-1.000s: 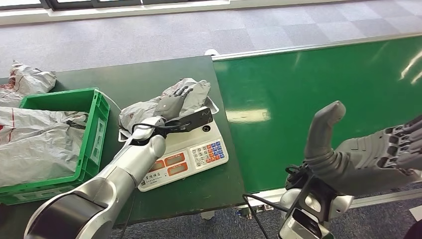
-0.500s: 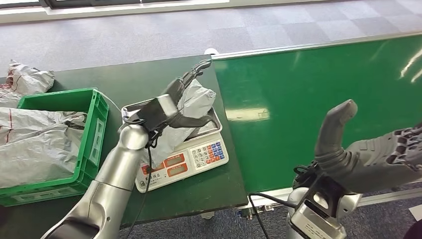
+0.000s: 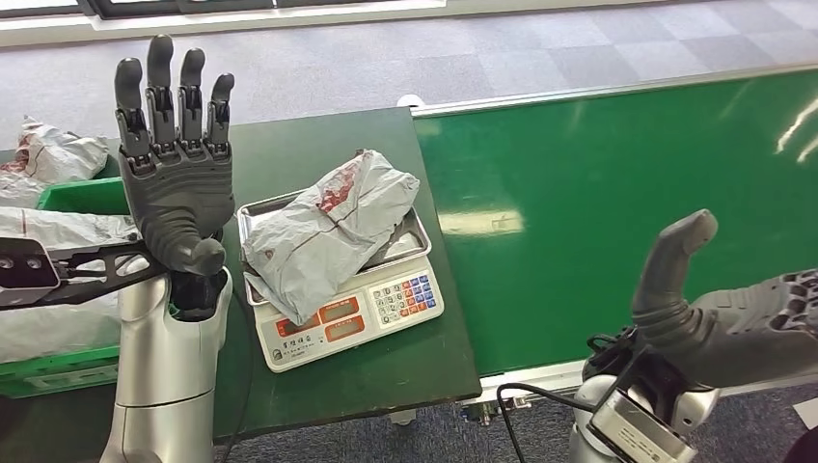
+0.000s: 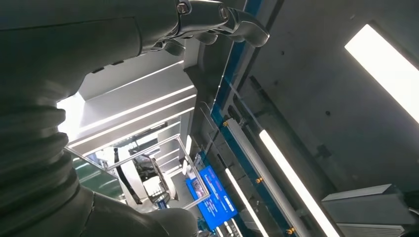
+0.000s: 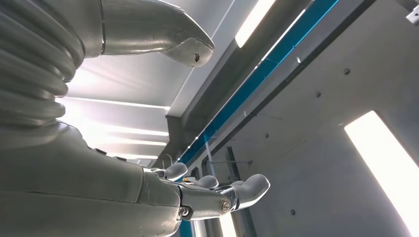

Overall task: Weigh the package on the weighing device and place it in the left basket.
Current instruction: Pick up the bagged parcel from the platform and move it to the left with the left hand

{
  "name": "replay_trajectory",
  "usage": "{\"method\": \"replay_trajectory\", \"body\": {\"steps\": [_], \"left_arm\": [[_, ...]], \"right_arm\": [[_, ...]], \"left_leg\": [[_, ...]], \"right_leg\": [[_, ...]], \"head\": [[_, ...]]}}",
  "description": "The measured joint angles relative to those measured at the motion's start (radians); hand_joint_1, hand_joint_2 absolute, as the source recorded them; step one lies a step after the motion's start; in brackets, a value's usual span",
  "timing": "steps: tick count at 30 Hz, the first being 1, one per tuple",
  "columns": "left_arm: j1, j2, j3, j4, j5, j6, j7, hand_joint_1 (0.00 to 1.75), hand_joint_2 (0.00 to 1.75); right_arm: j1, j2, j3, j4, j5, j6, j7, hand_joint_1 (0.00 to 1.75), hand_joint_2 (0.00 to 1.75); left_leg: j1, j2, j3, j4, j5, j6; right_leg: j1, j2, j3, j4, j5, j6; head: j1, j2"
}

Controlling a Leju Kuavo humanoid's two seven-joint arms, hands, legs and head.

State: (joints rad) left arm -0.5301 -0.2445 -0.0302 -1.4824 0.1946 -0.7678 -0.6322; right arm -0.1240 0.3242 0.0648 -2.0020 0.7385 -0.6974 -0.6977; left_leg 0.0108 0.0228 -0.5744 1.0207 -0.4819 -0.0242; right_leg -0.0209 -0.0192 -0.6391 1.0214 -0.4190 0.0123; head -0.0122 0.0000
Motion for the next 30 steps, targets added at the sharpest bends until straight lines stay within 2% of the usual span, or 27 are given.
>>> {"method": "replay_trajectory", "body": {"steps": [4,7,9,11,13,14,17,22,30], "left_arm": [[0.001,0.0,0.013,-0.003,-0.121,0.086,0.084,0.0,1.75],[-0.008,0.001,0.015,0.014,-0.28,0.232,0.151,0.0,1.75],[-0.036,0.002,0.004,0.068,-0.513,0.462,0.253,0.0,1.75],[-0.071,0.004,-0.014,0.155,-0.835,0.738,0.388,0.0,1.75],[-0.112,0.005,-0.032,0.254,-1.069,0.916,0.471,0.0,1.75],[-0.136,0.005,-0.043,0.307,-1.131,0.961,0.494,0.0,1.75],[-0.213,0.005,-0.07,0.486,-1.244,1.024,0.555,0.0,1.75],[-0.319,0.01,-0.095,0.768,-1.33,1.041,0.617,0.0,1.75],[-0.373,0.023,-0.1,1.001,-1.345,1.007,0.633,0.0,1.75]], "right_arm": [[0.002,0.0,-0.002,0.0,0.001,0.0,0.0,0.0,1.75],[0.004,0.0,-0.005,-0.001,0.003,0.0,0.0,0.0,1.75],[0.006,0.0,-0.008,-0.005,0.009,0.0,0.0,0.0,1.75],[0.006,0.0,-0.009,-0.008,0.015,0.0,0.0,0.0,1.75],[0.006,0.0,-0.006,-0.009,0.022,0.0,0.003,0.0,1.75],[0.005,0.0,-0.003,-0.009,0.026,0.0,0.005,0.0,1.75],[0.002,0.0,0.008,0.001,0.024,0.0,0.003,0.0,1.75],[-0.006,0.0,0.023,0.034,0.009,0.001,-0.001,0.0,1.75],[-0.011,0.0,0.034,0.061,0.008,0.001,-0.001,0.0,1.75]], "left_leg": [[0.0,0.0,0.0,0.0,0.0,0.0],[0.0,0.0,0.0,0.0,0.0,0.0],[0.0,-0.001,0.001,0.0,0.0,0.0],[0.0,-0.001,0.0,0.0,0.001,0.0],[0.0,0.0,0.0,0.0,0.001,0.0],[0.0,-0.001,0.0,0.0,0.002,0.0],[0.0,-0.001,0.0,0.0,0.002,0.0],[0.0,-0.001,0.0,0.0,0.002,0.0],[0.0,-0.001,-0.001,0.0,0.002,0.0]], "right_leg": [[0.0,0.0,0.0,0.0,0.0,0.0],[0.0,0.001,-0.001,0.0,0.0,0.0],[0.0,0.0,-0.001,0.0,0.0,0.0],[0.0,-0.001,-0.001,0.0,0.001,0.0],[0.0,0.0,-0.001,0.0,0.002,-0.001],[0.0,-0.001,-0.001,0.0,0.002,-0.001],[0.0,-0.001,0.0,0.0,0.002,-0.001],[0.0,-0.001,0.0,0.0,0.002,-0.001],[0.0,-0.001,0.0,0.0,0.002,-0.001]], "head": [[0.0,0.0],[0.0,0.0],[0.0,0.0],[0.0,0.0],[0.0,0.0],[0.0,0.0],[0.0,0.0],[0.0,0.0],[0.0,0.0]]}}
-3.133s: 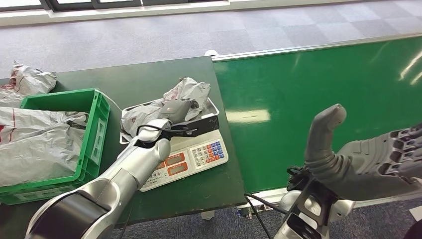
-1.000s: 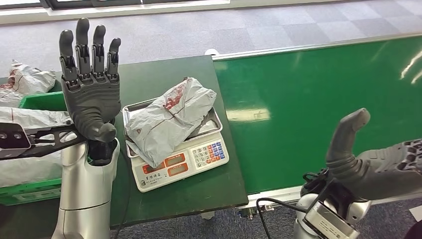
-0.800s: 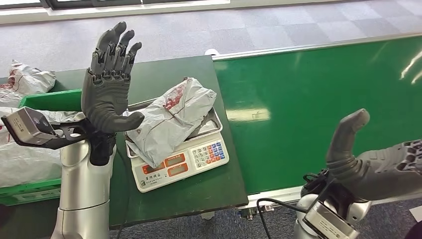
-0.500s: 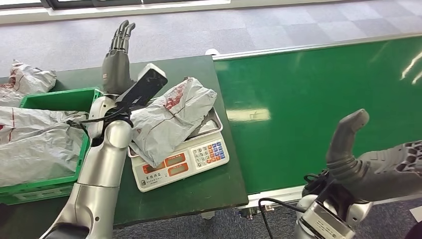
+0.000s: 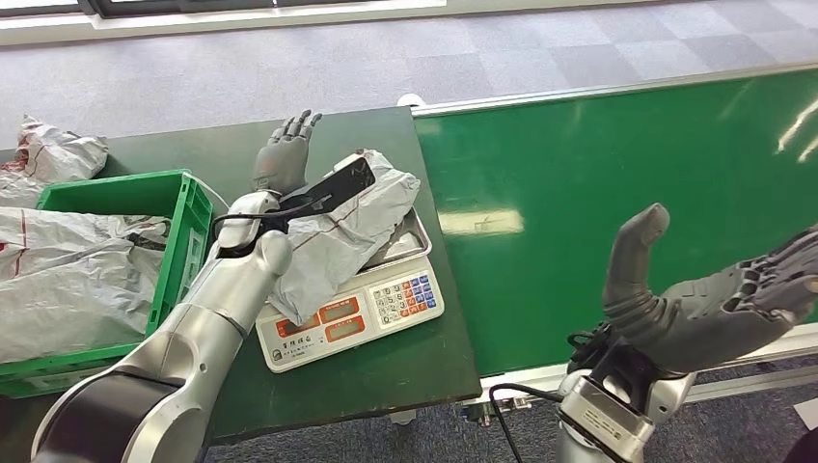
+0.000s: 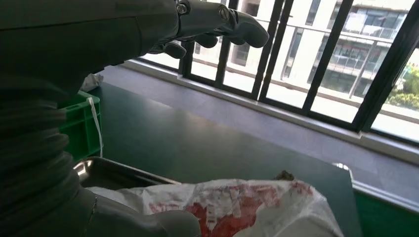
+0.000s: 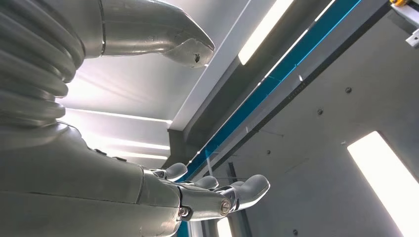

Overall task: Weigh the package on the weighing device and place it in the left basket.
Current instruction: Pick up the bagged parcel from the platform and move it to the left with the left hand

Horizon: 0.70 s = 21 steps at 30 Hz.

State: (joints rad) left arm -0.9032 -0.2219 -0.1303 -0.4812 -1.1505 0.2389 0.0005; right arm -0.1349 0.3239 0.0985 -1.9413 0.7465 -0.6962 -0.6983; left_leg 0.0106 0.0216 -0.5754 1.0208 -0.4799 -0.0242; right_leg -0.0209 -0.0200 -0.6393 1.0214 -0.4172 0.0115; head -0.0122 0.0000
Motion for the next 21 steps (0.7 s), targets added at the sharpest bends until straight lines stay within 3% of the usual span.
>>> {"method": "replay_trajectory", "body": {"steps": [7,18,21], "left_arm": [[-0.007,0.006,-0.003,0.114,0.004,-0.199,-0.001,0.0,1.75],[-0.007,0.009,-0.003,0.16,0.014,-0.224,-0.006,0.0,1.75],[-0.009,0.01,-0.003,0.162,0.018,-0.222,-0.004,0.81,1.75]], "right_arm": [[-0.004,0.0,0.008,0.011,0.0,0.0,0.0,0.0,1.75],[-0.004,0.0,0.009,0.016,0.012,0.0,0.0,0.0,1.75],[-0.005,0.0,0.011,0.016,0.019,0.0,0.0,0.0,1.75]], "left_leg": [[0.0,0.0,-0.001,0.0,0.0,0.0],[0.0,-0.001,0.0,0.0,0.0,0.0],[0.0,-0.001,0.0,0.0,0.0,0.0]], "right_leg": [[0.0,0.0,0.0,0.0,0.0,0.0],[0.0,0.0,0.0,0.0,0.0,0.0],[0.0,0.0,0.0,0.0,0.0,0.0]], "head": [[0.0,0.0],[0.0,0.0],[0.0,0.0]]}}
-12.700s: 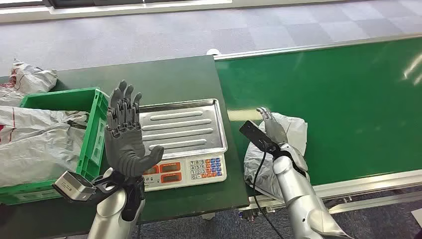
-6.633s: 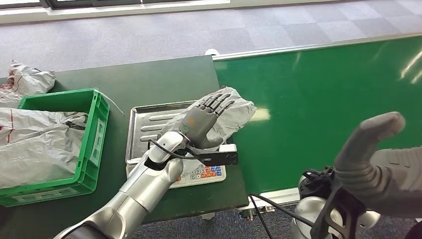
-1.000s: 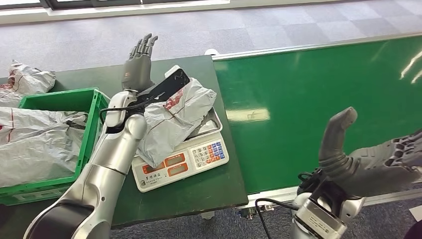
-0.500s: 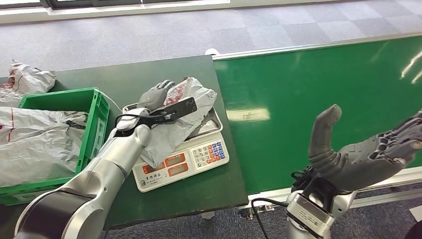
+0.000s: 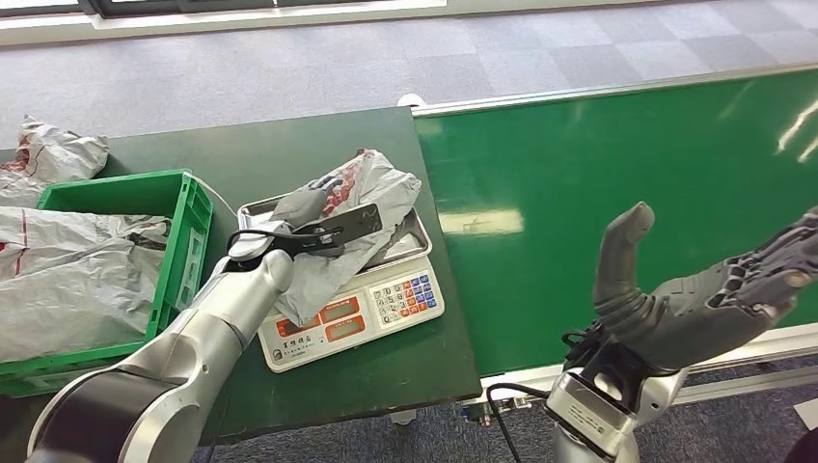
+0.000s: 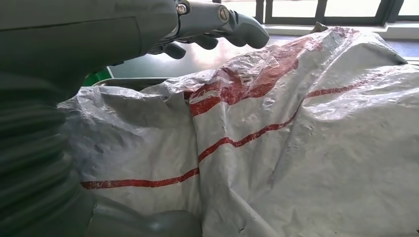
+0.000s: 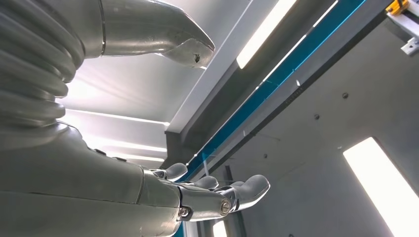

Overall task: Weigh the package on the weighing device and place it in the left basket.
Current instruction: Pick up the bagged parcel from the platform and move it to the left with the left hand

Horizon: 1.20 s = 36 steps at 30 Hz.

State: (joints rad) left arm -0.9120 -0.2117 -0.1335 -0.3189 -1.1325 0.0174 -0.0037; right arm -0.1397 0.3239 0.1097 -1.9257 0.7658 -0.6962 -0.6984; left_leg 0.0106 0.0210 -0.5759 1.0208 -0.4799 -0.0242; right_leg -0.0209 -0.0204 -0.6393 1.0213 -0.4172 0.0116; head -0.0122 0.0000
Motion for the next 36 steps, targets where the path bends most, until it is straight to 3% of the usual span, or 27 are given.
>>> {"method": "replay_trajectory", "body": {"steps": [1,18,22,36], "left_arm": [[-0.001,0.001,0.0,0.001,0.001,0.001,0.001,1.08,1.75],[-0.003,0.01,0.0,0.002,0.005,0.007,0.001,1.08,1.75],[-0.003,0.01,0.0,0.002,0.005,0.007,0.001,1.73,1.75],[-0.003,0.018,0.0,0.002,-0.007,0.022,-0.006,1.75,1.75]], "right_arm": [[0.0,0.0,0.001,0.0,0.001,0.0,0.0,0.0,1.75],[0.0,0.0,0.004,0.0,0.006,0.0,0.0,0.0,1.75],[0.0,0.0,0.004,0.0,0.006,0.0,0.0,0.0,1.75],[0.0,0.0,0.004,-0.002,0.006,0.0,0.0,0.0,1.75]], "left_leg": [[0.0,0.0,0.0,0.0,0.0,0.0],[0.0,0.0,0.0,0.0,0.0,0.0],[0.0,0.0,0.0,0.0,0.0,0.0],[0.0,0.0,0.0,0.0,0.0,0.0]], "right_leg": [[0.0,0.0,0.0,0.0,0.0,0.0],[0.0,0.0,0.0,0.0,0.0,0.0],[0.0,0.0,0.0,0.0,0.0,0.0],[0.0,0.0,0.0,0.0,0.0,0.0]], "head": [[0.0,0.0],[0.0,0.0],[0.0,0.0],[0.0,0.0]]}}
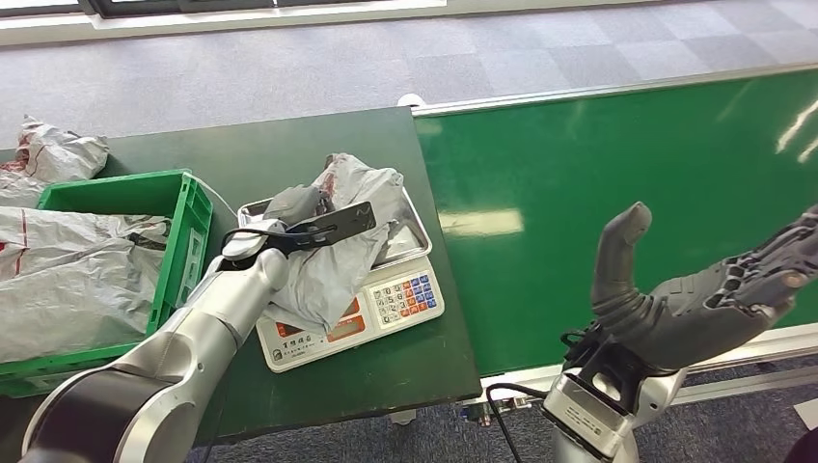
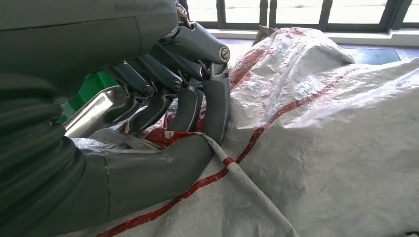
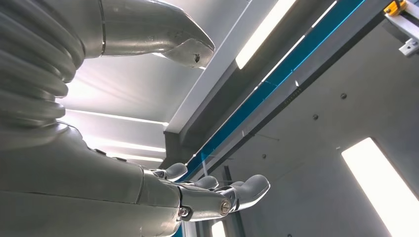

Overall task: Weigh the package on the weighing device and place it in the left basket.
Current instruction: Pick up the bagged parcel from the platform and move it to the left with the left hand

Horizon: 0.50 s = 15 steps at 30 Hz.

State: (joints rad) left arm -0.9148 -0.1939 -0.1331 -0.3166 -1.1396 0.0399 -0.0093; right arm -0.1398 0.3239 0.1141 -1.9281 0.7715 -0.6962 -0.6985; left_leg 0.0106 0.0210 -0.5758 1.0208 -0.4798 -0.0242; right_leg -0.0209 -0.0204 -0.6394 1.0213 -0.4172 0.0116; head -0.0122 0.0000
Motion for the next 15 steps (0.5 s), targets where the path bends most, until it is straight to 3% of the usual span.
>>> {"method": "replay_trajectory", "body": {"steps": [5,11,15], "left_arm": [[0.0,0.007,0.0,-0.002,-0.009,0.056,-0.005,1.75,1.75],[0.002,0.007,0.026,-0.046,0.054,0.383,-0.096,1.75,1.75],[0.001,0.007,0.065,-0.1,0.115,0.546,-0.19,1.75,1.75]], "right_arm": [[0.002,0.0,0.0,-0.013,-0.001,0.0,0.0,0.0,1.75],[0.004,0.0,-0.001,-0.029,-0.004,0.0,0.0,0.0,1.75],[0.004,0.0,-0.004,-0.032,-0.01,0.0,0.0,0.0,1.75]], "left_leg": [[0.0,0.0,0.0,0.0,0.0,0.0],[0.0,0.0,0.0,0.0,0.0,0.0],[0.0,0.0,0.0,0.0,0.0,0.0]], "right_leg": [[0.0,0.0,0.0,0.0,0.0,0.0],[0.0,0.0,0.0,0.0,0.0,0.0],[0.0,0.0,0.0,0.0,0.0,0.0]], "head": [[0.0,0.0],[0.0,0.0],[0.0,0.0]]}}
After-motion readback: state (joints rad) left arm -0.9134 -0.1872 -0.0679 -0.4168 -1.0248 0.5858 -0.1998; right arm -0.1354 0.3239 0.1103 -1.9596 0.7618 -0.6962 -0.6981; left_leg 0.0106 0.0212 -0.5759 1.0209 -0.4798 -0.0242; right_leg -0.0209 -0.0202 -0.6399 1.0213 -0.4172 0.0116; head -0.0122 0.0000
